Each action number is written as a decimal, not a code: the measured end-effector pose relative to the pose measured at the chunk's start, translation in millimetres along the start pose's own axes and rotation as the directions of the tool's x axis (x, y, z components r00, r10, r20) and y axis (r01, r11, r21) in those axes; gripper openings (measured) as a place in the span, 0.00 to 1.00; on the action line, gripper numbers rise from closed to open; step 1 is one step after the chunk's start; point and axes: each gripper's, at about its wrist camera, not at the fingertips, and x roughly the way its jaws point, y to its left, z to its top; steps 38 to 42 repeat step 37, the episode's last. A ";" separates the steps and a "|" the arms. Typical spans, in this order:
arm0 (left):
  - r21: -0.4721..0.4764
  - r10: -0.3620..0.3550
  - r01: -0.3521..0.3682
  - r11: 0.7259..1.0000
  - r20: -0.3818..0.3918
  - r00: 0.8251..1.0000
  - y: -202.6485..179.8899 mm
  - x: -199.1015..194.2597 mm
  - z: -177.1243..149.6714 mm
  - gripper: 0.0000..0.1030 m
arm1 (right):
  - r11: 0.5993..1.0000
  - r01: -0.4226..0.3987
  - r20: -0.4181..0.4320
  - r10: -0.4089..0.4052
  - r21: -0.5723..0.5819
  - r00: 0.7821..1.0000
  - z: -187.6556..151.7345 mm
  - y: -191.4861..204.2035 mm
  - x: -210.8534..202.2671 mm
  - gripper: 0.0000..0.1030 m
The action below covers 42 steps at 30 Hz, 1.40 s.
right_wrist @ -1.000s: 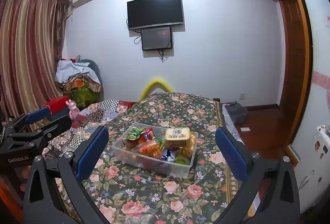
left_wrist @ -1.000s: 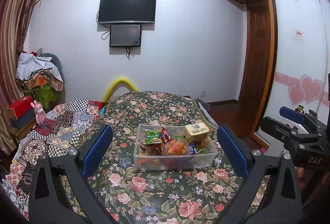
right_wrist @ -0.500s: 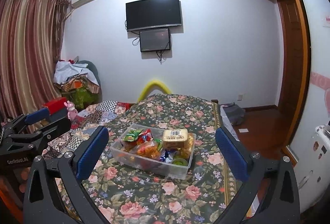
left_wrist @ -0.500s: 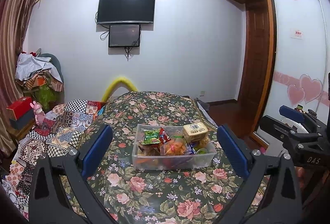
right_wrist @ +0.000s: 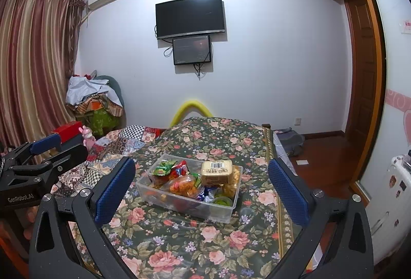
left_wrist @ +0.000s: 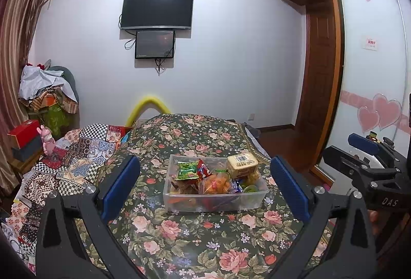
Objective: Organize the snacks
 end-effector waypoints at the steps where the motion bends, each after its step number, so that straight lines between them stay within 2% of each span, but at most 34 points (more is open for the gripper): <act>1: -0.001 -0.003 0.003 1.000 -0.001 1.000 0.1 -0.1 0.1 1.00 | 1.000 0.000 0.000 0.000 0.000 1.000 0.0 -0.1 0.0 1.00; 28: 0.000 -0.030 0.030 1.000 -0.012 0.999 0.2 0.8 0.6 1.00 | 1.000 0.011 0.000 -0.011 -0.006 1.000 1.1 5.2 -1.3 1.00; 42: -0.034 -0.054 0.053 0.998 -0.040 0.998 3.7 6.2 -1.2 1.00 | 1.000 0.013 -0.003 -0.013 -0.008 1.000 -1.6 6.4 -0.2 1.00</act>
